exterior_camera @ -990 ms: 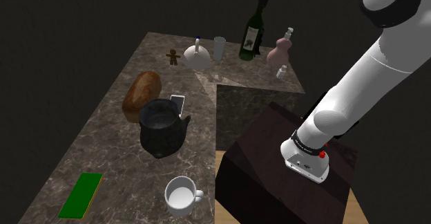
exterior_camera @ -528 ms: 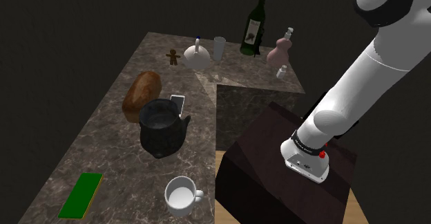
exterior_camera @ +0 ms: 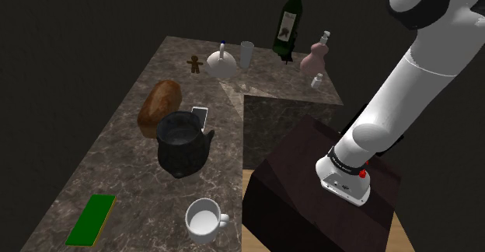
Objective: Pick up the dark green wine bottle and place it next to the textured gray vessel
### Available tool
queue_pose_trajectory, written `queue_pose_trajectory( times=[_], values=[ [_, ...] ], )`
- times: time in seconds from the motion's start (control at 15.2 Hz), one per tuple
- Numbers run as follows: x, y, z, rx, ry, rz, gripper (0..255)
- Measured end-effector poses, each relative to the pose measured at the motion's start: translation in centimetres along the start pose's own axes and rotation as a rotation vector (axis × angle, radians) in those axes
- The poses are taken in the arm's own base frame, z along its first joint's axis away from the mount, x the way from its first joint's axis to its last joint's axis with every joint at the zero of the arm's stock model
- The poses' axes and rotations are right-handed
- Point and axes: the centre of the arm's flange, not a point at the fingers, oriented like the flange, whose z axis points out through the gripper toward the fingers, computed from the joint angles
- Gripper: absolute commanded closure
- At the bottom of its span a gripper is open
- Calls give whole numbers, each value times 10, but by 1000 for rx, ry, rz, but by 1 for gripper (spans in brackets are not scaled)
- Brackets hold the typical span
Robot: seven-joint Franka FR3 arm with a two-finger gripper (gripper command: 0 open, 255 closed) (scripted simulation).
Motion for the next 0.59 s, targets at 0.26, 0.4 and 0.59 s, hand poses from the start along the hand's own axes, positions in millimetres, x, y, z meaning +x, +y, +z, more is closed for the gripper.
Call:
queue_pose_trajectory(
  times=[0.26, 0.4, 0.59],
  values=[
    [2, -5, -13, 0, 0, -1, 255],
    [1, -26, -17, 1, 0, -1, 255],
    [3, -64, -20, 1, 0, -1, 255]
  ],
)
